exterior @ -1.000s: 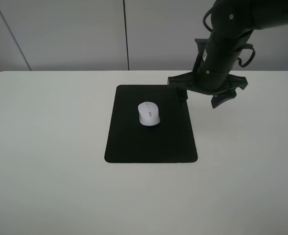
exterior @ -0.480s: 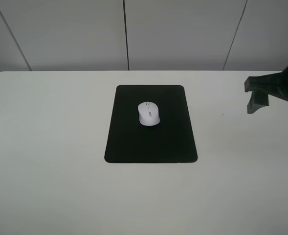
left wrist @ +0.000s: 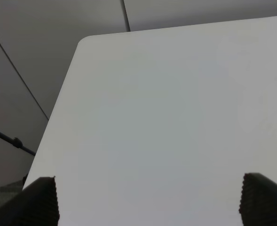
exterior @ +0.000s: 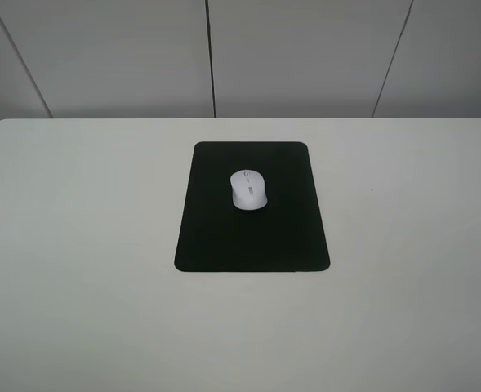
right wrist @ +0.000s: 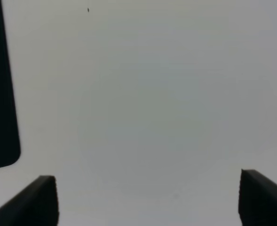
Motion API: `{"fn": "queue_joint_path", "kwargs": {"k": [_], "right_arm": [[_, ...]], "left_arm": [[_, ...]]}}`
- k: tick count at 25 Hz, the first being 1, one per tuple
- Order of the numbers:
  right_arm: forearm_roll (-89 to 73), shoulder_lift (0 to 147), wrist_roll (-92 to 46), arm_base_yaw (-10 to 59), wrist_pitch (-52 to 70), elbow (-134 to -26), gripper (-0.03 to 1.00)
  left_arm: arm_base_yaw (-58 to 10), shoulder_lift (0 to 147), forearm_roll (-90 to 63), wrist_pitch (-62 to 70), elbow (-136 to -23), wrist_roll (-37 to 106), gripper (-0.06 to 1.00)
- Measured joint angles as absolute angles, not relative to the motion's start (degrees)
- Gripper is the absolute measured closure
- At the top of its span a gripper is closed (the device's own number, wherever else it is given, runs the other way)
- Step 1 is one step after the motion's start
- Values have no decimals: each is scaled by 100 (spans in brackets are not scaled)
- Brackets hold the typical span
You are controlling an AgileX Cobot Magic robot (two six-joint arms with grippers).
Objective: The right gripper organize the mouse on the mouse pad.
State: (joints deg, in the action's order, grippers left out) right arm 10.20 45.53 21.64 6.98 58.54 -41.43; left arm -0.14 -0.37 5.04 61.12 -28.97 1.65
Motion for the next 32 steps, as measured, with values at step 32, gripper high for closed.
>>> {"fn": "queue_joint_path", "kwargs": {"k": [32], "right_arm": [[525,120,521,681,6826,-3941,21]], "left_arm": [[-14,-37,504,6112,-2897,165,16]]}}
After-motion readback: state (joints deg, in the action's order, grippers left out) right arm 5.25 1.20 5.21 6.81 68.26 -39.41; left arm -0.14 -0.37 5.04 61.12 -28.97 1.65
